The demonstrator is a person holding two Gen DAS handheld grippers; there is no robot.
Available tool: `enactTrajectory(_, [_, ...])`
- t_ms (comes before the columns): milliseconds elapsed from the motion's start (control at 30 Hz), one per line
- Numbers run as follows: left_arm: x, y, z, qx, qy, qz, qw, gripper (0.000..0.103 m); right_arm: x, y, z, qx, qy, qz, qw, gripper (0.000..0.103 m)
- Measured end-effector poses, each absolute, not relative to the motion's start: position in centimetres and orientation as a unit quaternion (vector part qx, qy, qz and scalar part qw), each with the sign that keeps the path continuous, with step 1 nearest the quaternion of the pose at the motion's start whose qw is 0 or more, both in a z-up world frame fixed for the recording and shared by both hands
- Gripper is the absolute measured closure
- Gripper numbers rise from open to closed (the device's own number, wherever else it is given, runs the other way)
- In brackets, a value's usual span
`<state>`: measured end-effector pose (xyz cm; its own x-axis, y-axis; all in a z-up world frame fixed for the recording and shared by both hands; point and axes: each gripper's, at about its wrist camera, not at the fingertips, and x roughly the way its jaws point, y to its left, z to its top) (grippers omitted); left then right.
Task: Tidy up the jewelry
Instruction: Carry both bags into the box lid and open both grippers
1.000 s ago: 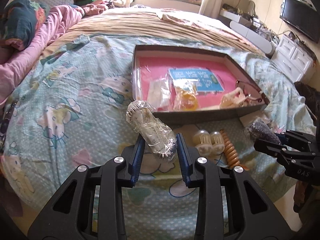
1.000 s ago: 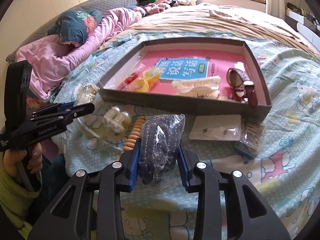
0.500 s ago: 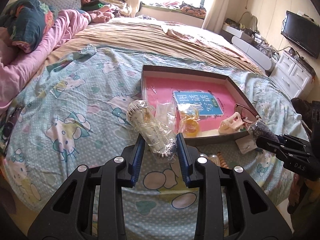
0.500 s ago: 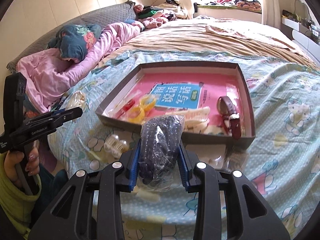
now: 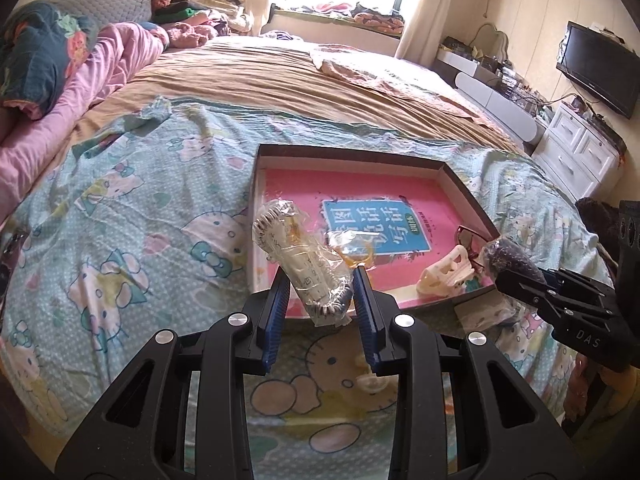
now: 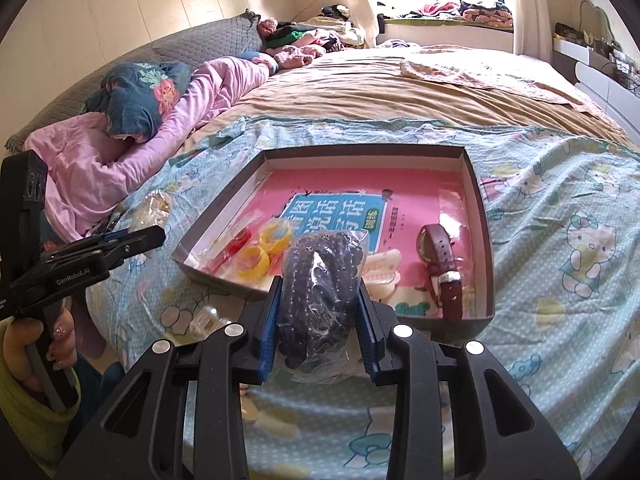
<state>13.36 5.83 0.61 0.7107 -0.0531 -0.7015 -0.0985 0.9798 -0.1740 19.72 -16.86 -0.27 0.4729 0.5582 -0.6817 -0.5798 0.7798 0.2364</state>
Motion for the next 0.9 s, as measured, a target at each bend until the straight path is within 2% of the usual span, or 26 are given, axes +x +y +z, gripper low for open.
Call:
enactTrajectory(533, [17.6, 3.4, 0.0, -0.09, 0.394, -0.011, 0.915, 0.079, 22.1, -17.9, 0.2, -0.001, 0.384, 0.314, 0.868, 0.071])
enactTrajectory(900, [19.4, 2.6, -2.3, -0.092, 0.415, -0.044, 0.904, 0.078, 24.1, -17.5, -0.6, -0.01, 0.391, 0.299, 0.87, 0.071])
